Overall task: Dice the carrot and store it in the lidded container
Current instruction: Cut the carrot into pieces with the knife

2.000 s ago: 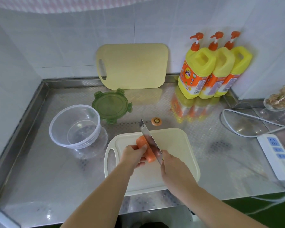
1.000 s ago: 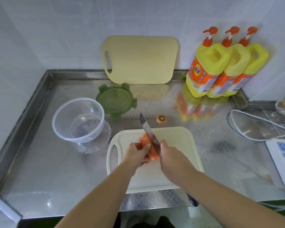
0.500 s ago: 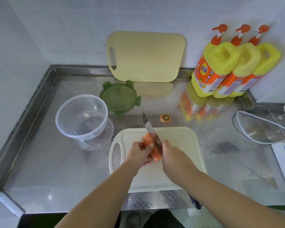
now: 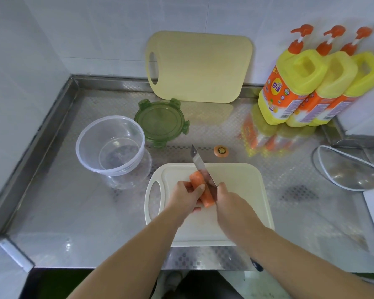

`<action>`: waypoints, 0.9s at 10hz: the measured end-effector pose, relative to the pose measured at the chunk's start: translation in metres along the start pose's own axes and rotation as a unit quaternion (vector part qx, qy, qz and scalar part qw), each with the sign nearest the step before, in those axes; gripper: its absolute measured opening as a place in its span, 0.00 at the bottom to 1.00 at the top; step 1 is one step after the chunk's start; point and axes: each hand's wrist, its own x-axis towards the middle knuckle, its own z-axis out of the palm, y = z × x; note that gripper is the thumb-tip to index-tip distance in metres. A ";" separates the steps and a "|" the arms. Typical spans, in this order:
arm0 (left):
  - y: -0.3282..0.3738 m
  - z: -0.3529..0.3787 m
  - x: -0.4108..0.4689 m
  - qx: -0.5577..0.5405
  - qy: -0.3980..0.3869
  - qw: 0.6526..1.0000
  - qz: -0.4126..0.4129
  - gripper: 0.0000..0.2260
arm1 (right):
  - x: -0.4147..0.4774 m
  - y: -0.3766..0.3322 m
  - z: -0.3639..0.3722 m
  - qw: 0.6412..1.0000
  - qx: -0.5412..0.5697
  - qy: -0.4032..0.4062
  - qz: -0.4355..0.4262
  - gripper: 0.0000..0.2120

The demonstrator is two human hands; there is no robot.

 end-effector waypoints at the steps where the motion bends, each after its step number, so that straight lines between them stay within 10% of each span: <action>1: 0.000 0.000 -0.001 -0.004 -0.001 1.000 -0.004 0.13 | -0.005 0.004 0.013 1.000 -0.015 -0.010 0.019 0.22; 3: 0.002 0.001 -0.001 0.004 0.005 1.000 -0.008 0.14 | 0.004 0.002 -0.005 0.999 0.031 -0.012 -0.007 0.09; 8: 0.036 -0.019 -0.020 0.014 0.005 0.999 -0.030 0.09 | -0.004 0.009 0.009 0.997 0.074 0.025 0.007 0.16; 9: 0.059 -0.015 -0.007 0.127 0.217 0.950 0.187 0.16 | -0.005 0.009 0.010 0.996 0.086 0.035 0.009 0.17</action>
